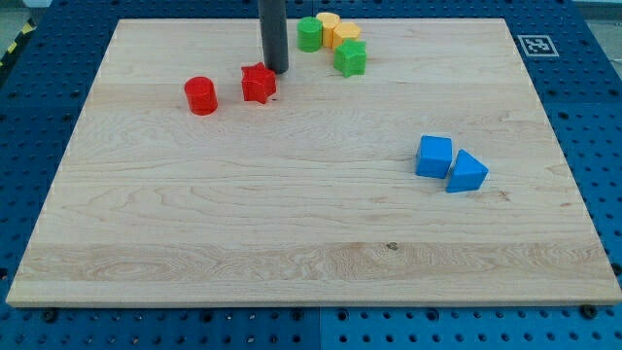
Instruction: Point your arm to the left side of the red circle
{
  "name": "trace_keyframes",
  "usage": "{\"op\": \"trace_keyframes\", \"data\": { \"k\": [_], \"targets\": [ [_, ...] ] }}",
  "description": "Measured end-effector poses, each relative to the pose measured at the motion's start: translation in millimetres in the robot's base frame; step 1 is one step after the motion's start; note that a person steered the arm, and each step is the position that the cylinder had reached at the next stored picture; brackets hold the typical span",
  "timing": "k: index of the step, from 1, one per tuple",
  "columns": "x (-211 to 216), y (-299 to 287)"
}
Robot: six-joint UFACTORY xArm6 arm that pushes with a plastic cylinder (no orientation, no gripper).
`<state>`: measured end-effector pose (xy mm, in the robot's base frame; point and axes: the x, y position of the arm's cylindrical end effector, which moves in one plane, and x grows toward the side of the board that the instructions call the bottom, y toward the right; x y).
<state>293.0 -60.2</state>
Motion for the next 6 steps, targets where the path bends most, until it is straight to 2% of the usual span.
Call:
{"op": "trace_keyframes", "data": {
  "k": [1, 3, 4, 5, 6],
  "targets": [
    [1.5, -10.9],
    [41.0, -11.2],
    [9.5, -33.5],
    [-8.2, -131.8],
    [0.9, -206.9]
  ]
}}
